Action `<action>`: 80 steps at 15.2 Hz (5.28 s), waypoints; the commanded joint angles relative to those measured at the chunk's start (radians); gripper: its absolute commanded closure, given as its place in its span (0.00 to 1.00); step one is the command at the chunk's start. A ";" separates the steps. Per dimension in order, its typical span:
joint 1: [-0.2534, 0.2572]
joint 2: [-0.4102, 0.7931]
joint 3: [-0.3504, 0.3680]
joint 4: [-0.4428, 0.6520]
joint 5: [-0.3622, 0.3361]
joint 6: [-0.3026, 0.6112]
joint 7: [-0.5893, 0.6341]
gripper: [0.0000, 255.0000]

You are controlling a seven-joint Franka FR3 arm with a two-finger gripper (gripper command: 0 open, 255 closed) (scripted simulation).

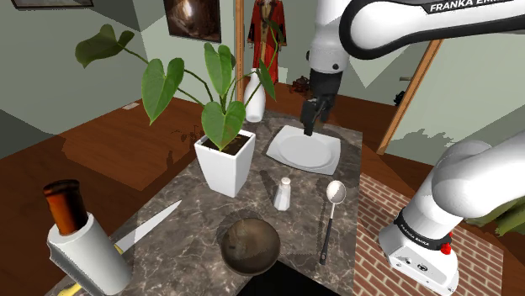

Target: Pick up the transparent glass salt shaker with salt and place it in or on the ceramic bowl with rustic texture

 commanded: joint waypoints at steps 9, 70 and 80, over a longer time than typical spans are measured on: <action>0.020 0.299 0.149 0.011 0.082 0.187 0.208 0.00; 0.102 0.410 0.297 0.284 0.119 0.035 0.496 1.00; 0.157 0.566 0.398 0.371 0.060 0.112 0.674 1.00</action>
